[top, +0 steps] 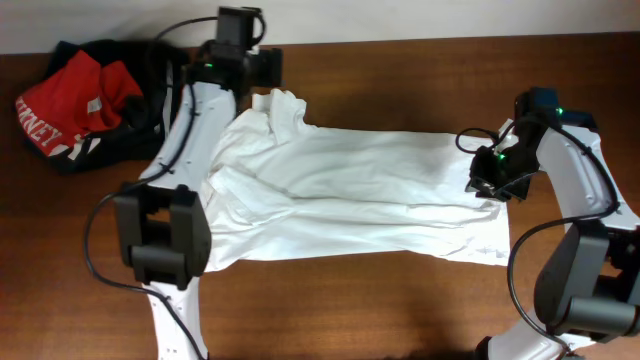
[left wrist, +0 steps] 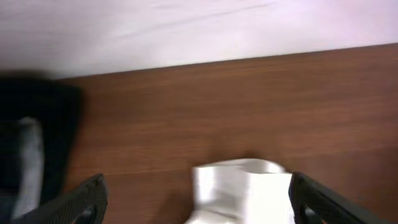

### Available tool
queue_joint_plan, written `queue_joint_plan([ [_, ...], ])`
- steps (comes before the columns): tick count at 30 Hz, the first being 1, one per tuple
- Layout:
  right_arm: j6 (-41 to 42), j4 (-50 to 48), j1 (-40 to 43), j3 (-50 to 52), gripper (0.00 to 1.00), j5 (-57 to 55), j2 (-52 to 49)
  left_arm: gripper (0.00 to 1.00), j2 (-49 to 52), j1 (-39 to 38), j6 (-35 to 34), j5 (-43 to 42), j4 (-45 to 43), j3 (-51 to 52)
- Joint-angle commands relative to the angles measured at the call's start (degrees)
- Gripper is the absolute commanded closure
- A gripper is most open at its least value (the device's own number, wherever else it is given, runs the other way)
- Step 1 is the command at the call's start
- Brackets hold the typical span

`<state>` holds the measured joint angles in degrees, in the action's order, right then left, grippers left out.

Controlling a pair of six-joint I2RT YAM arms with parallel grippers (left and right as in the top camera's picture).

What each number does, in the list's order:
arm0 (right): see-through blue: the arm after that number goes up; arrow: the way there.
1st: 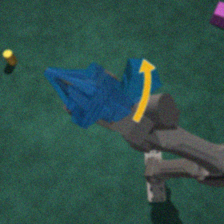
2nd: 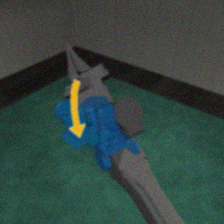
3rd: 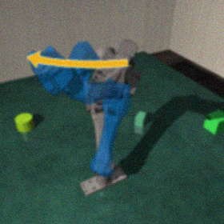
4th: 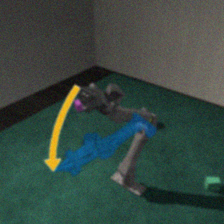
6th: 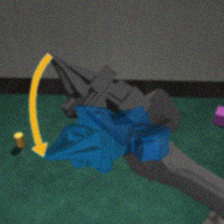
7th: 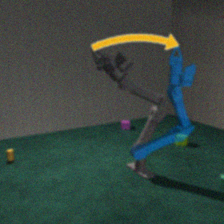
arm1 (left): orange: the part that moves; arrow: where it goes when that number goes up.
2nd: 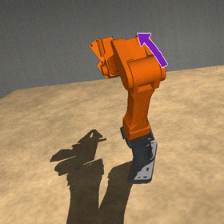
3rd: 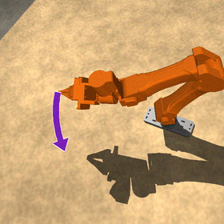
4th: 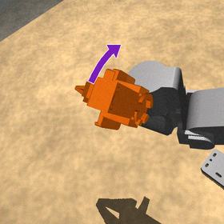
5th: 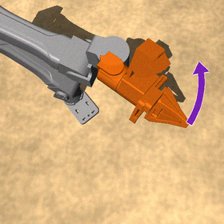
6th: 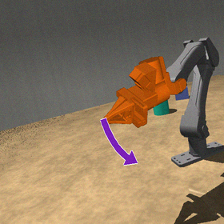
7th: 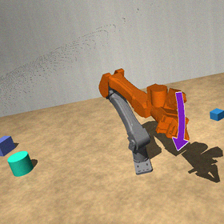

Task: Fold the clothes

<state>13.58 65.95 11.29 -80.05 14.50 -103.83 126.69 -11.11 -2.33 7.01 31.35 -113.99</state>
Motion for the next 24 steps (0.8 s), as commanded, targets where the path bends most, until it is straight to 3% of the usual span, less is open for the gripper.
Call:
queue_joint_plan([
  [1,0.39,-0.15,-0.39,-0.5,0.74,0.98,-0.15,0.11,5.66,3.91,2.19,-0.96,-0.11,-0.44],
  [3,0.39,-0.13,-0.39,-0.48,0.74,0.98,-0.15,0.11,7.15,4.92,2.19,-3.39,-0.28,-0.44],
  [4,0.42,-0.13,-0.42,-0.48,0.74,0.98,-0.15,0.17,7.67,5.14,2.21,-3.72,-0.28,-0.44],
  [6,1.07,0.07,-0.39,-0.48,0.74,1.31,-0.15,0.19,8.44,5.29,2.23,-3.8,-0.07,-0.44],
  [9,2.34,-0.04,-0.42,-0.48,0.74,1.62,-0.15,0.19,9.07,5.2,5.27,-6.58,-0.61,-0.44],
  [24,2.32,0.74,-0.39,-0.48,0.73,1.6,-0.15,0.24,15.56,2.8,5.44,-8.41,-2.27,-0.44],
])
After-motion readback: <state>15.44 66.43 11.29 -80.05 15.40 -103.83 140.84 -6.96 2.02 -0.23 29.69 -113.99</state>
